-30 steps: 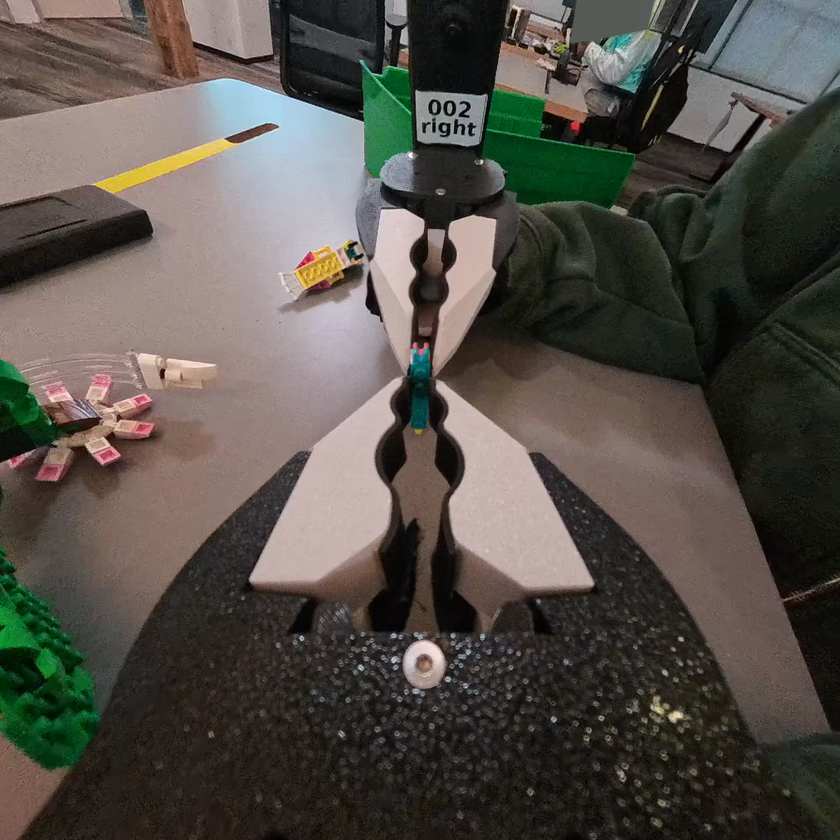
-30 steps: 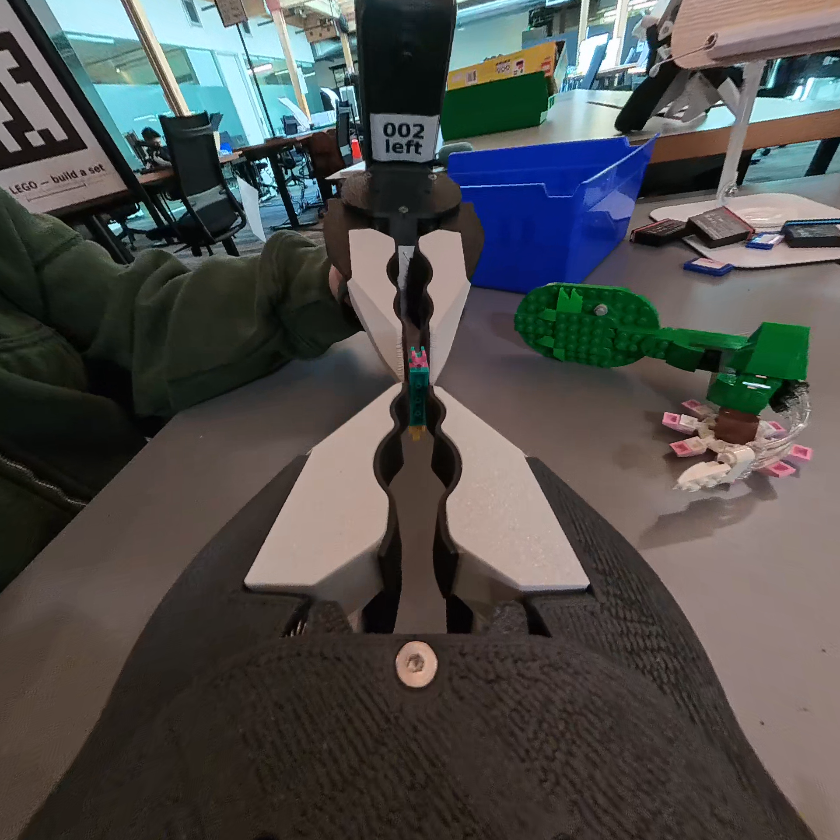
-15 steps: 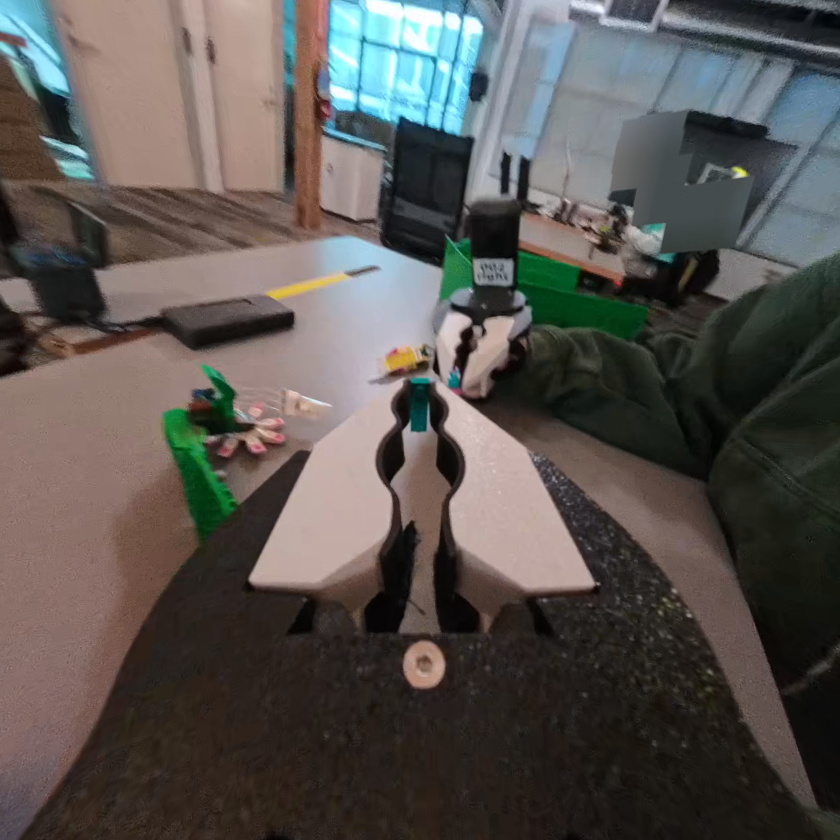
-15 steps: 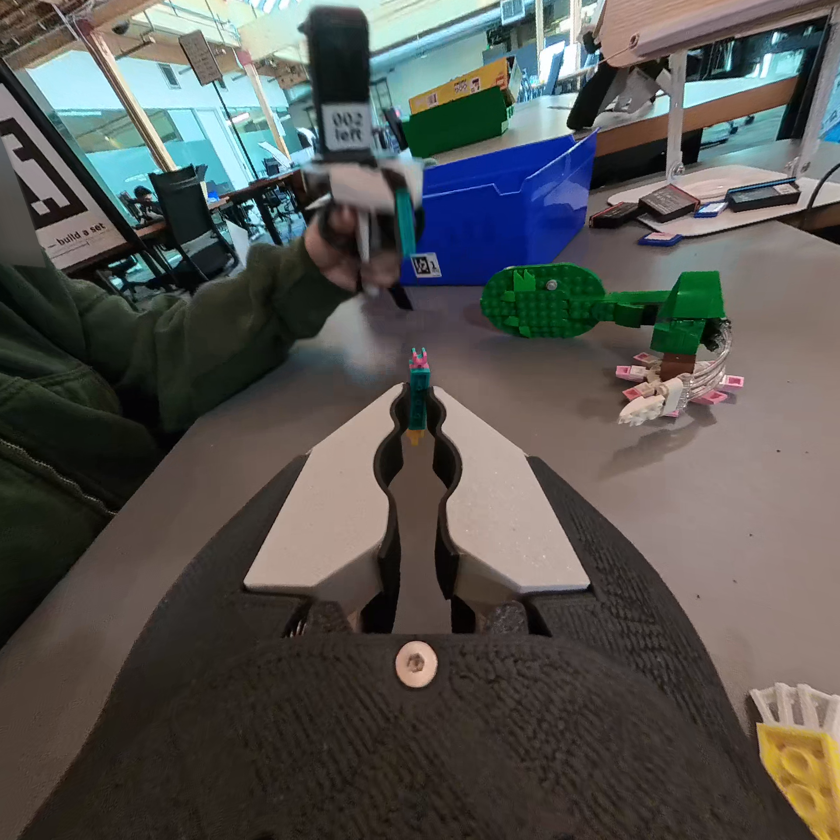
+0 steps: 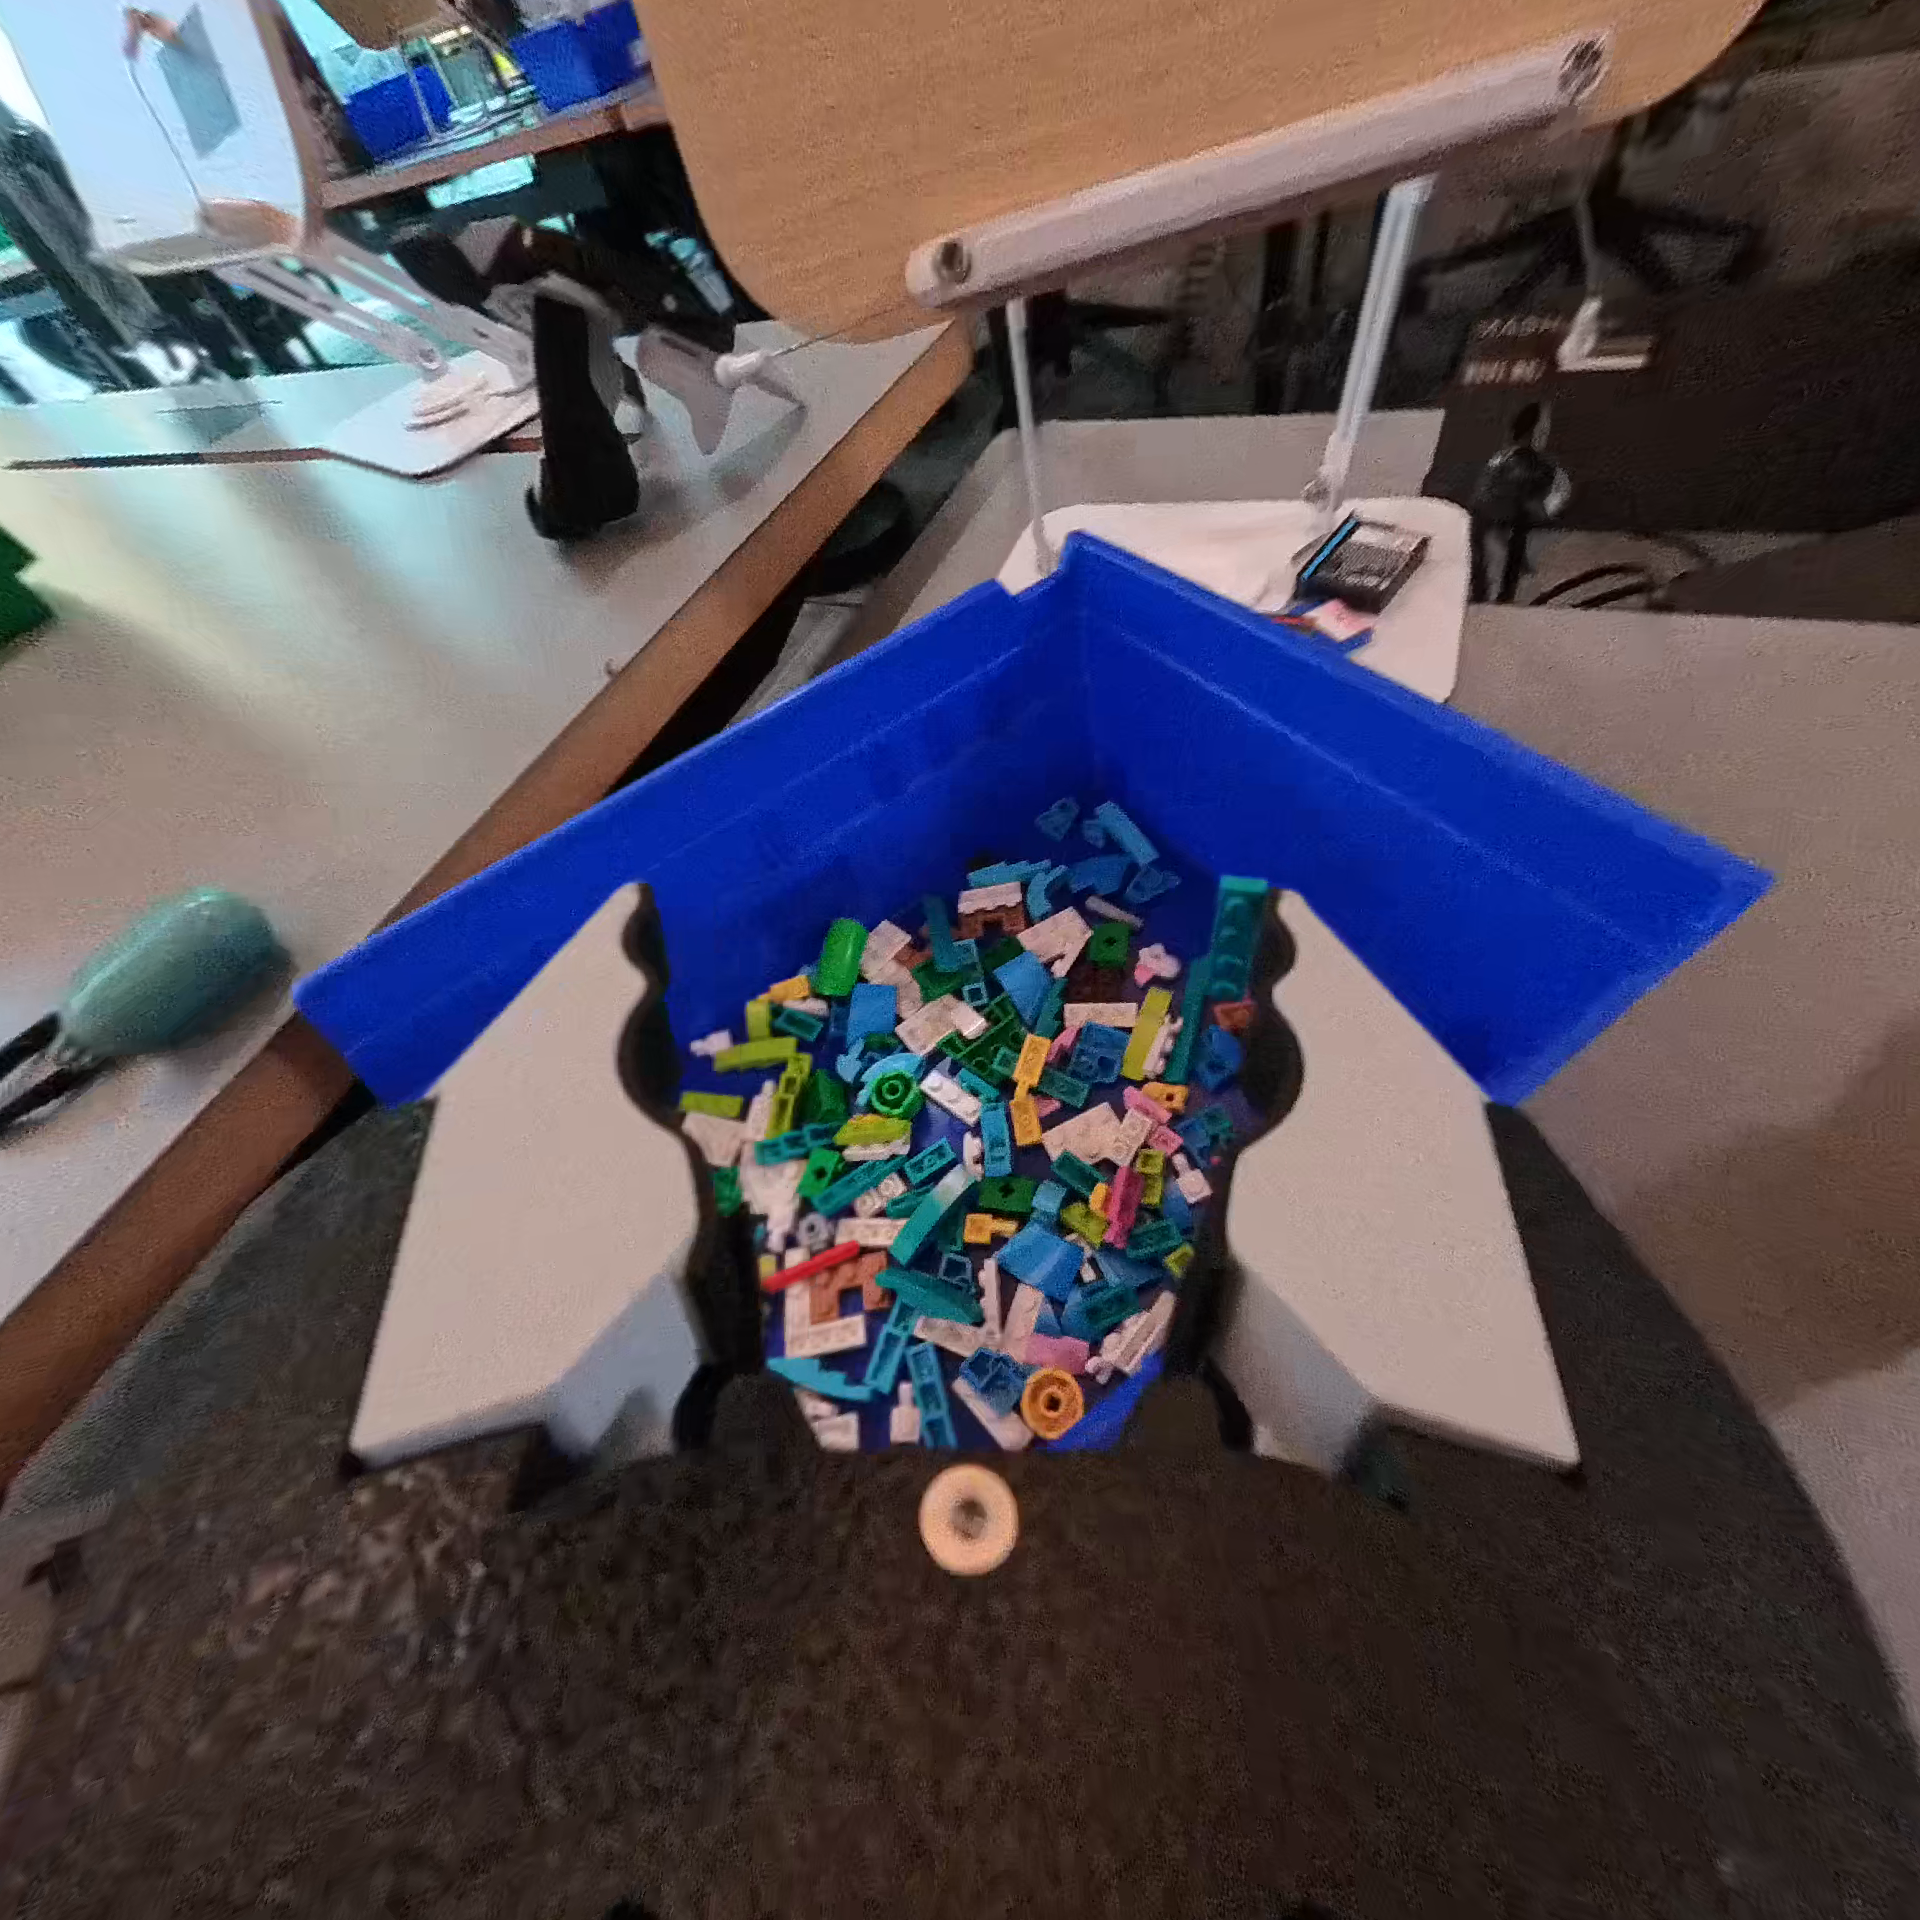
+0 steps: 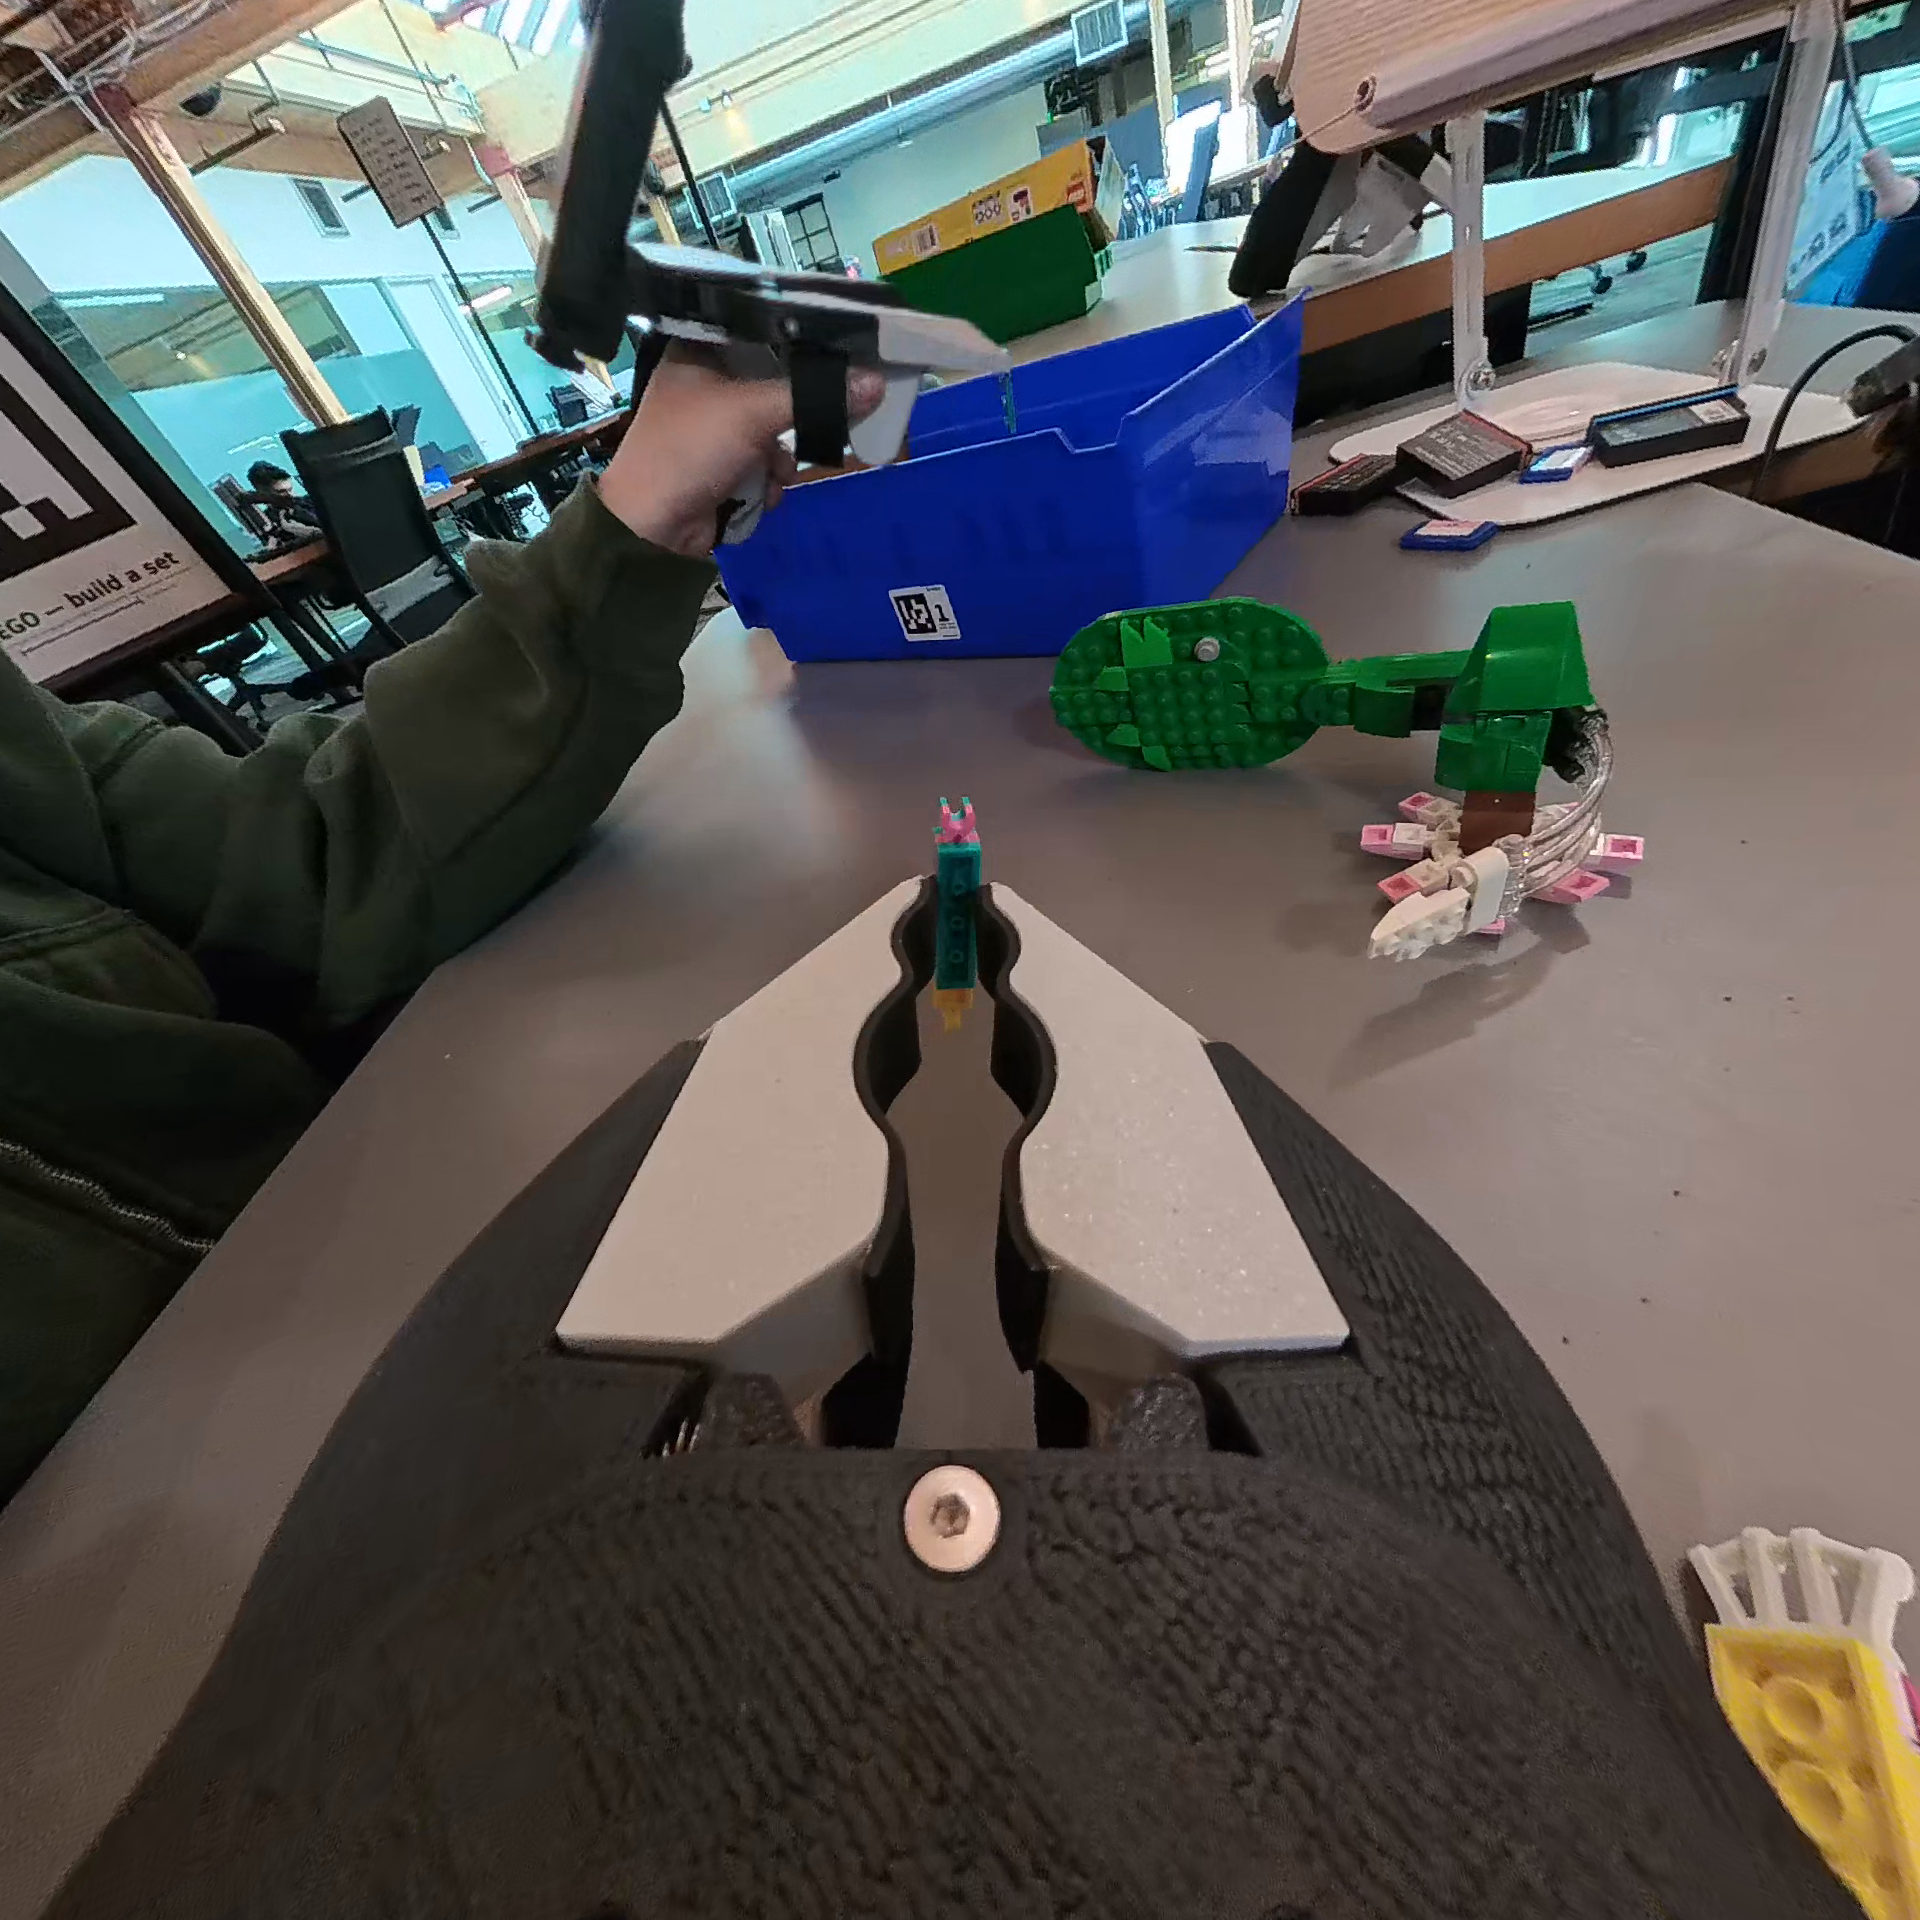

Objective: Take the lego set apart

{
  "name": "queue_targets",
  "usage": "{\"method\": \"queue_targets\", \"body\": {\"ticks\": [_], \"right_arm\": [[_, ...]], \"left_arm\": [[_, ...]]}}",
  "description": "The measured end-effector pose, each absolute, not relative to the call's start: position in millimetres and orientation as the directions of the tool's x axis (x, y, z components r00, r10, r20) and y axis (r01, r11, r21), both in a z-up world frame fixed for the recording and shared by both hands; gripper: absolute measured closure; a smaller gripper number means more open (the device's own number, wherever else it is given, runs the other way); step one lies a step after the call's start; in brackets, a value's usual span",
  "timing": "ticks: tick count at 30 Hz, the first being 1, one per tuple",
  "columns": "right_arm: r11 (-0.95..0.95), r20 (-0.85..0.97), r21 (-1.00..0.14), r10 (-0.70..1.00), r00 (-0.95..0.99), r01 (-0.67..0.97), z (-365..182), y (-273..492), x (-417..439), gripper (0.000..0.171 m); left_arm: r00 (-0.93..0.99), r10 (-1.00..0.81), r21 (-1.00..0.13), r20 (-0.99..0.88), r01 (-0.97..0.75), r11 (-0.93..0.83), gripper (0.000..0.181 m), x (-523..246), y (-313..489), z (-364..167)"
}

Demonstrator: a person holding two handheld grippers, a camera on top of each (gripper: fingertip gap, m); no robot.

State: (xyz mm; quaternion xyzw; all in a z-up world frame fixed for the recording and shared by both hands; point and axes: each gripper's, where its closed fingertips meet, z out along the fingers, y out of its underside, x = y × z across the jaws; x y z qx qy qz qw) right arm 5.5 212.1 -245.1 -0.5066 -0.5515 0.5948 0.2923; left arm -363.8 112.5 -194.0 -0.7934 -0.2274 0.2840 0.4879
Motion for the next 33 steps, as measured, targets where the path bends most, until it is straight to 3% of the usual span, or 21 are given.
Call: {"method": "queue_targets", "body": {"ticks": [4,8,17,20,22,24,25,27,33], "right_arm": [[-0.231,-0.288,-0.951,0.907,-0.309,0.207,-244.8,213.8,5.4,0.167],[-0.246,-0.300,-0.948,0.903,-0.306,0.203,-244.0,215.4,5.6,0.166],[-0.249,-0.307,-0.945,0.900,-0.310,0.212,-245.2,214.9,4.9,0.166],[-0.235,-0.289,-0.952,0.897,-0.334,0.194,-242.1,211.5,6.2,0.166],[-0.227,-0.278,-0.957,0.894,-0.352,0.179,-239.7,209.1,7.3,0.166],[-0.221,-0.271,-0.960,0.891,-0.364,0.173,-238.7,207.3,8.2,0.166],[-0.217,-0.267,-0.961,0.891,-0.368,0.172,-238.4,206.6,8.5,0.166],[-0.209,-0.259,-0.963,0.887,-0.381,0.168,-237.8,204.0,8.8,0.166],[-0.189,-0.241,-0.968,0.877,-0.416,0.163,-236.6,196.3,8.0,0.166]], "left_arm": [[0.725,0.642,-0.902,-0.250,0.066,-0.426,0.060,-360.9,114.3,-191.7],[0.765,0.616,-0.874,-0.187,0.157,-0.460,0.042,-356.2,114.4,-210.5],[0.794,0.603,-0.937,-0.078,0.147,-0.316,0.075,-355.0,116.5,-193.8],[0.945,0.323,-0.995,-0.045,-0.015,-0.095,0.109,-279.2,151.0,-146.4],[0.991,-0.134,-1.000,0.002,0.004,0.012,0.142,-181.6,177.6,-138.4],[0.800,-0.582,-0.989,0.144,0.131,-0.064,0.158,-89.4,180.3,-152.2],[0.685,-0.689,-0.972,0.236,0.170,-0.164,0.160,-61.1,179.9,-163.2],[0.575,-0.746,-0.941,0.335,0.166,-0.295,0.157,-30.8,184.4,-186.6],[0.566,-0.781,-0.949,0.265,0.009,-0.316,0.162,0.6,188.1,-222.3]]}}
